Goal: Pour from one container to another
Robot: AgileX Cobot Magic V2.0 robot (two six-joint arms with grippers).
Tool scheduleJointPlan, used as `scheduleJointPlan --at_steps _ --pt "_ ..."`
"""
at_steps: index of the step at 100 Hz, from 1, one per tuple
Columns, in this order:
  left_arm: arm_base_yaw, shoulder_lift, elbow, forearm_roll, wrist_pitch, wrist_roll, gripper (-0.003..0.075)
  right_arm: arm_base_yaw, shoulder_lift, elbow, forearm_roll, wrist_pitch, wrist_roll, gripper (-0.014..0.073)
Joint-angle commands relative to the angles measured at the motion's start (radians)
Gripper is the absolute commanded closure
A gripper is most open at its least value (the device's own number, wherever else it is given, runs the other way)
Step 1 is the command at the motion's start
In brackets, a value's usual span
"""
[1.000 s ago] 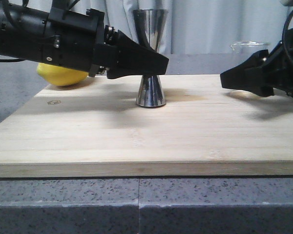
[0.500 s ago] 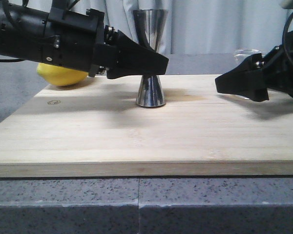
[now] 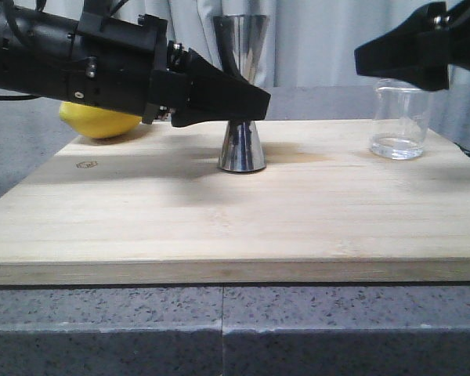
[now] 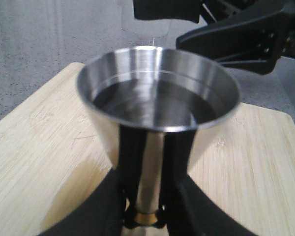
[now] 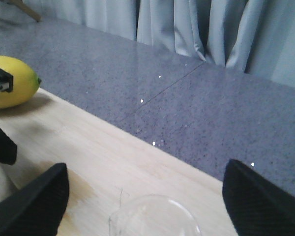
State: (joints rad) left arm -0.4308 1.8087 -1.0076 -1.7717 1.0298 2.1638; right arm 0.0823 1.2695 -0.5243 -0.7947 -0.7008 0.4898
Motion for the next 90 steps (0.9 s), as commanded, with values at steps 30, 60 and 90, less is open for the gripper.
scheduleJointPlan --at_steps 30,60,90 --pt "-0.006 -0.035 -0.028 -0.080 0.076 0.100 0.0606 -0.007 -0.143 -0.025 0.029 -0.009 0.007 0.0015" --pt "-0.004 -0.035 -0.029 -0.080 0.076 0.100 0.0606 -0.007 -0.143 -0.025 0.023 0.000 0.007 0.0015" --pt "-0.004 -0.035 -0.029 -0.080 0.101 0.100 0.0606 -0.007 -0.143 -0.025 0.021 0.002 0.007 0.0015"
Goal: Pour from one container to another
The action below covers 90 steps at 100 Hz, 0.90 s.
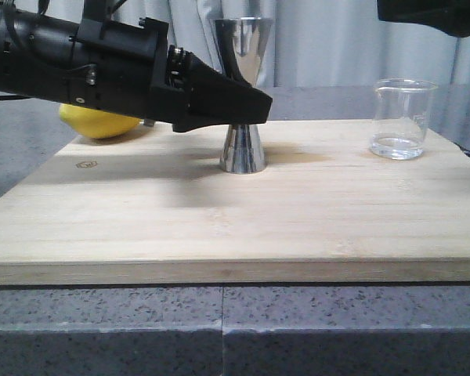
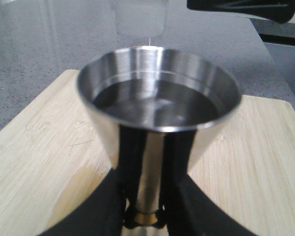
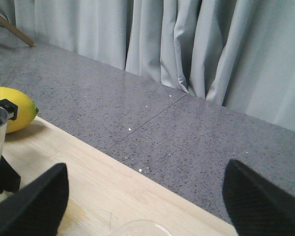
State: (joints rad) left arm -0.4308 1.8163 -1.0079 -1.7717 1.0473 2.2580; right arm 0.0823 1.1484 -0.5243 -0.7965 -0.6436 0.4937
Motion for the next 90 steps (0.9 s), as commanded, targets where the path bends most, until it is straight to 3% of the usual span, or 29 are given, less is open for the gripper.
scheduleJointPlan --at_steps 1,25,51,65,90 --pt "-0.004 -0.042 -0.029 -0.080 0.083 0.006 0.0606 -0.007 -0.022 -0.025 0.023 -0.055 0.003 0.0015" --pt "-0.004 -0.042 -0.029 -0.080 0.083 0.006 0.0564 -0.007 -0.022 -0.025 0.023 -0.052 0.003 0.0015" --pt "-0.004 -0.042 -0.029 -0.080 0.083 0.005 0.0319 -0.007 -0.022 -0.025 0.023 -0.052 0.003 0.0015" --pt "-0.004 -0.044 -0.029 -0.080 0.083 -0.006 0.0232 -0.007 -0.026 -0.025 0.052 -0.047 0.008 0.0015" --pt "-0.004 -0.088 -0.029 -0.050 0.061 -0.068 0.0213 -0.007 -0.065 -0.087 0.055 0.088 0.086 0.0015"
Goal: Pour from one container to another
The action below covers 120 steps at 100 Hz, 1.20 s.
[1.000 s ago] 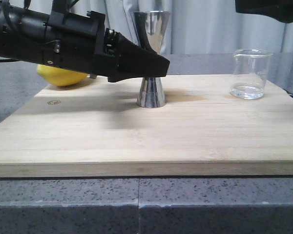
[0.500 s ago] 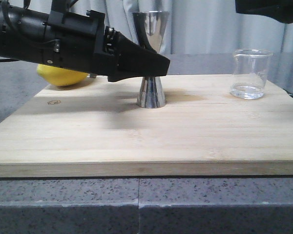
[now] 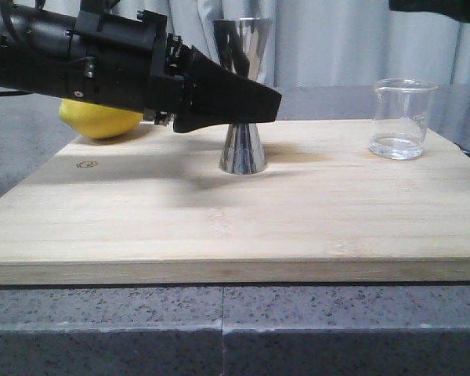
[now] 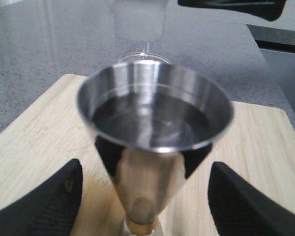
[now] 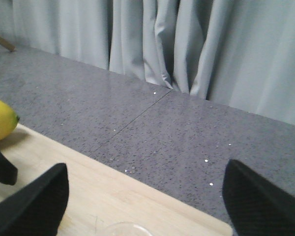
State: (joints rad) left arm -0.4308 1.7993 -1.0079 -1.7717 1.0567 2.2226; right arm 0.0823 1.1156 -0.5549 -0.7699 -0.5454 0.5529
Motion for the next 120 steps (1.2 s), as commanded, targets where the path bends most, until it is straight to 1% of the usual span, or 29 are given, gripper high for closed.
scheduleJointPlan --at_steps 1,12,19,28,40,47,52,54,59,61,66,68,76,88,100,107,114,120 --pt "-0.004 -0.071 -0.029 -0.048 0.045 -0.036 0.0213 -0.007 -0.037 -0.058 0.029 -0.005 0.035 0.0015" --pt "-0.004 -0.097 -0.029 0.018 -0.019 -0.109 0.0213 -0.007 -0.048 -0.093 -0.005 0.016 0.109 0.0015" --pt "-0.002 -0.117 -0.029 0.067 -0.028 -0.160 0.0213 -0.007 -0.054 -0.115 -0.046 0.026 0.181 0.0015" --pt "0.002 -0.148 -0.029 0.136 -0.035 -0.228 0.0213 -0.007 -0.054 -0.152 -0.119 0.053 0.299 0.0015" --pt "0.019 -0.199 -0.029 0.223 -0.063 -0.343 0.0213 -0.007 -0.054 -0.201 -0.265 0.134 0.480 0.0019" --pt "0.038 -0.232 -0.029 0.293 -0.065 -0.420 0.0213 -0.007 -0.054 -0.228 -0.393 0.156 0.620 0.0019" --pt "0.052 -0.259 -0.029 0.351 -0.067 -0.480 0.0214 -0.007 -0.054 -0.245 -0.507 0.149 0.758 0.0019" --pt "0.058 -0.271 -0.029 0.375 -0.067 -0.505 0.0214 -0.007 -0.054 -0.253 -0.537 0.147 0.794 0.0019" --pt "0.072 -0.301 -0.029 0.436 -0.069 -0.574 0.0214 -0.007 -0.054 -0.272 -0.666 0.125 0.939 0.0019" --pt "0.078 -0.314 -0.029 0.463 -0.069 -0.603 0.0214 -0.007 -0.054 -0.281 -0.701 0.116 0.977 0.0019" --pt "0.092 -0.348 -0.029 0.529 -0.069 -0.676 0.0214 -0.007 -0.054 -0.303 -0.844 0.099 1.122 0.0019" --pt "0.099 -0.363 -0.029 0.559 -0.069 -0.705 0.0214 -0.007 -0.054 -0.314 -0.878 0.093 1.155 0.0019" --pt "0.120 -0.424 -0.029 0.678 -0.079 -0.821 0.0214 -0.007 -0.054 -0.350 -1.093 0.067 1.355 0.0019" --pt "0.138 -0.518 -0.059 0.900 -0.095 -1.054 0.0214 -0.026 -0.054 -0.371 -1.090 -0.022 1.397 0.0019" --pt "0.140 -0.600 -0.123 1.167 -0.095 -1.353 0.0214 -0.044 -0.054 -0.373 -1.090 -0.076 1.435 0.0019" --pt "0.140 -0.646 -0.156 1.296 -0.089 -1.504 0.0215 -0.048 -0.054 -0.373 -1.090 -0.118 1.439 0.0019" --pt "0.140 -0.691 -0.176 1.395 -0.089 -1.631 0.0215 -0.048 -0.058 -0.373 -1.090 -0.142 1.447 0.0019" --pt "0.142 -0.735 -0.176 1.448 -0.098 -1.714 0.0216 -0.048 -0.068 -0.373 -1.090 -0.142 1.447 0.0019"
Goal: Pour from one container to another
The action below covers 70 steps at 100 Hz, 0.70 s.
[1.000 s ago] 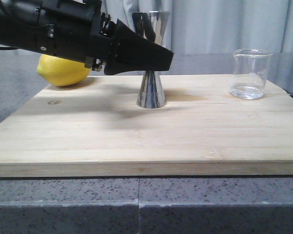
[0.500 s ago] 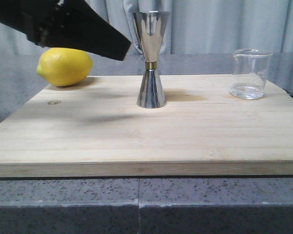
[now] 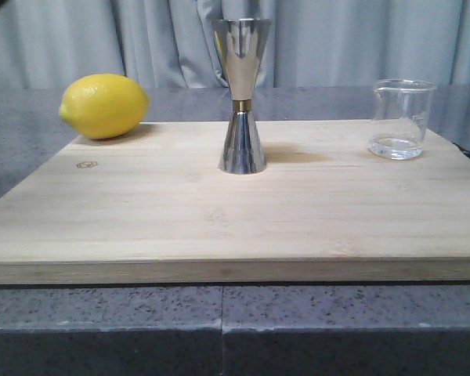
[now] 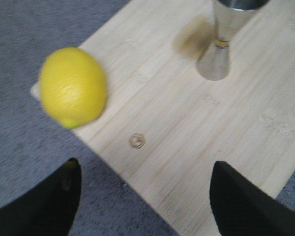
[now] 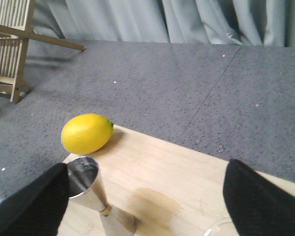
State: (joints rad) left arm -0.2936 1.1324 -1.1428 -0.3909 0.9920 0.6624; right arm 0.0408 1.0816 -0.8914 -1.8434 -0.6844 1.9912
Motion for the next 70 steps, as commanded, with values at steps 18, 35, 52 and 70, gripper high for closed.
scheduleJointPlan --at_steps 18,35,52,70 --pt "0.055 -0.195 0.021 0.151 -0.112 -0.360 0.0222 -0.006 -0.118 -0.010 -0.017 0.041 0.009 0.0019" --pt "0.135 -0.311 0.125 0.188 -0.174 -0.448 0.0258 -0.006 -0.236 0.076 -0.017 0.156 0.009 0.0019" --pt "0.211 -0.421 0.230 0.188 -0.230 -0.507 0.0261 -0.006 -0.359 0.184 -0.017 0.242 0.009 0.0019" --pt "0.231 -0.491 0.307 0.188 -0.300 -0.507 0.0262 -0.006 -0.437 0.264 -0.017 0.272 0.009 0.0019"
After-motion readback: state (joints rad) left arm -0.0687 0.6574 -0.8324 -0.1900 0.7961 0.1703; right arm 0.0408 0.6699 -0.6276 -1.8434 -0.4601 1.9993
